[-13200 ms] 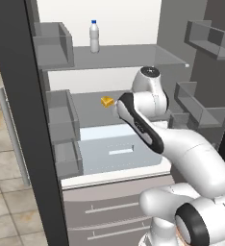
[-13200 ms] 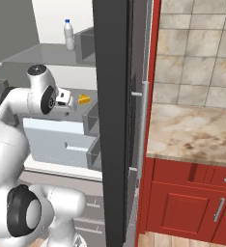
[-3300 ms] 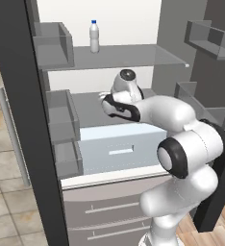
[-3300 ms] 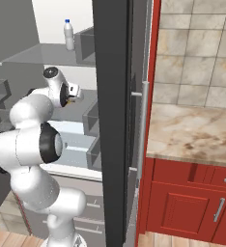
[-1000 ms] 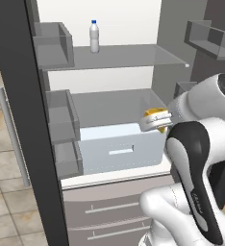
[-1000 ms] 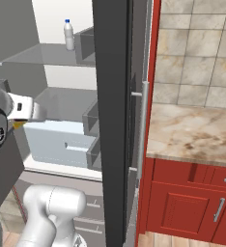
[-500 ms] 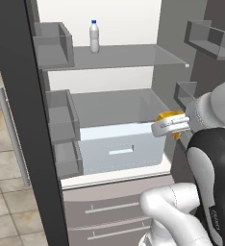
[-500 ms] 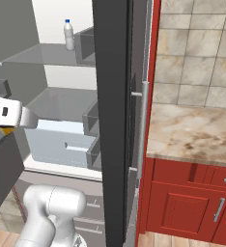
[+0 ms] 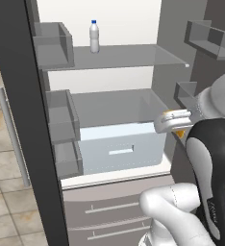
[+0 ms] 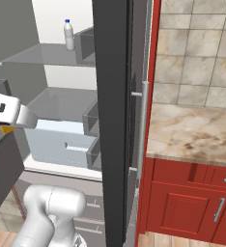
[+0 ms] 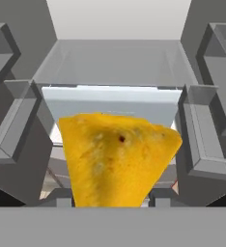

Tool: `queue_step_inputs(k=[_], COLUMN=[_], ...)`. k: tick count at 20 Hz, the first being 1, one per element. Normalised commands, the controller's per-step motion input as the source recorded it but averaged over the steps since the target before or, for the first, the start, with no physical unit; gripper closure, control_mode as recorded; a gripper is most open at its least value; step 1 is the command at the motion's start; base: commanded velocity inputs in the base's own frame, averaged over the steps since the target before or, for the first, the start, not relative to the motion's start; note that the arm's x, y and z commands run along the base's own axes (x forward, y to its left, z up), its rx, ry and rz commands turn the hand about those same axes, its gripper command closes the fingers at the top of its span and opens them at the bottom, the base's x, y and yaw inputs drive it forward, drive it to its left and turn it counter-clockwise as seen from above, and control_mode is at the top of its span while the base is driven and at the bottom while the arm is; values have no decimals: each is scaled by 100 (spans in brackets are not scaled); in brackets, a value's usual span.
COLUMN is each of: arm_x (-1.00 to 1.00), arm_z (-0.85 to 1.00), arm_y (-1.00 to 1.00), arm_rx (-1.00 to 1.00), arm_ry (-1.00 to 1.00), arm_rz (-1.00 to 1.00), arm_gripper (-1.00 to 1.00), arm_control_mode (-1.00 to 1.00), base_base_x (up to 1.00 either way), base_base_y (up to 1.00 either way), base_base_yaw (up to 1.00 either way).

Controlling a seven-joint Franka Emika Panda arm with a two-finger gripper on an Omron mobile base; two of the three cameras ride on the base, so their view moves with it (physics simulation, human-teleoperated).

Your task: Pick the cheese from the fridge and the cheese grater from the cabinet and place them next to the salad bowl.

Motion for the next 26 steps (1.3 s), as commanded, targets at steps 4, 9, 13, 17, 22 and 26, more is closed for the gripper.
queue_step_inputs(k=[4, 9, 13, 17, 22, 26], arm_x=[0, 0, 0, 0, 0, 0], arm_z=[0, 0, 0, 0, 0, 0], arm_y=[0, 0, 0, 0, 0, 0], arm_rx=[0, 0, 0, 0, 0, 0], arm_ry=[0, 0, 0, 0, 0, 0], arm_rz=[0, 0, 0, 0, 0, 0], arm_gripper=[100, 100, 100, 100, 100, 100], arm_control_mode=[-100, 100, 100, 100, 100, 100], base_base_x=[0, -20, -98, -100, -90, -47], base_base_y=[0, 0, 0, 0, 12, 19], base_base_yaw=[0, 0, -2, -6, -20, -43])
